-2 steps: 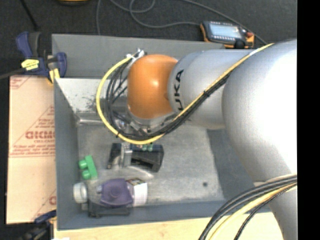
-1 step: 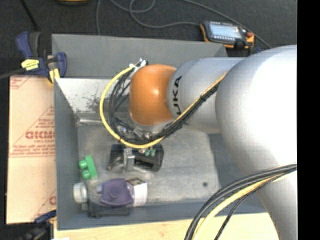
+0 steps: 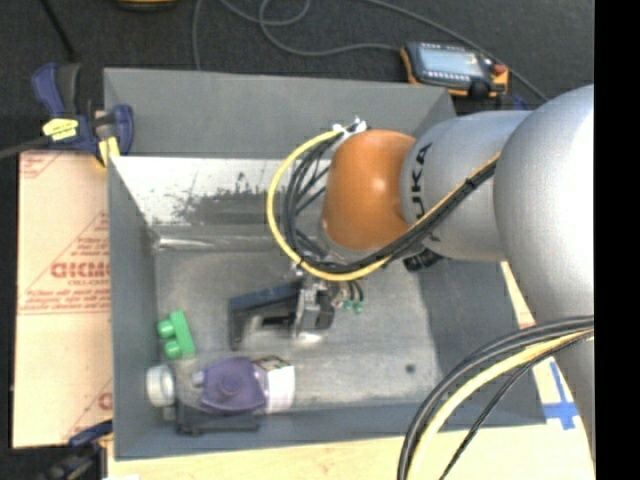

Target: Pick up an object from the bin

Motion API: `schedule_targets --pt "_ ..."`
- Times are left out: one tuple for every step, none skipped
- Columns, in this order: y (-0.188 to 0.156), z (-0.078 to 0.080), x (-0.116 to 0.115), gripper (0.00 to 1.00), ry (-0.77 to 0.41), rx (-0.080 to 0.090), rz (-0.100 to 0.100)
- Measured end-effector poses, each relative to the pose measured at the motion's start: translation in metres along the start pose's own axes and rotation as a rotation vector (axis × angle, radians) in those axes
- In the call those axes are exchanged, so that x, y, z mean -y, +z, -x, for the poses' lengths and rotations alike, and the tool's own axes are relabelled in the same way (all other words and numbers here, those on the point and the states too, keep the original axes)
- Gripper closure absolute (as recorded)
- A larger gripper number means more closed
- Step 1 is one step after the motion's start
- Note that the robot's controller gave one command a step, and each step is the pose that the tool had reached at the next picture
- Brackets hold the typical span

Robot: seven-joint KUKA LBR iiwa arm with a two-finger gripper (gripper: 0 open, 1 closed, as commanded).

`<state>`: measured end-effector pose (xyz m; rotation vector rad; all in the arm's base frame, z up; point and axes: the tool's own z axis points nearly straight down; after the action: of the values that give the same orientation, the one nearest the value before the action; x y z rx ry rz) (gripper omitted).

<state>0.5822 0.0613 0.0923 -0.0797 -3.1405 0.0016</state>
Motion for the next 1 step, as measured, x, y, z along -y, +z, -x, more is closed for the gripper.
schedule_targets --pt "0.0000 0.0000 -0.0001 1.00 0.001 0.000 0.000"
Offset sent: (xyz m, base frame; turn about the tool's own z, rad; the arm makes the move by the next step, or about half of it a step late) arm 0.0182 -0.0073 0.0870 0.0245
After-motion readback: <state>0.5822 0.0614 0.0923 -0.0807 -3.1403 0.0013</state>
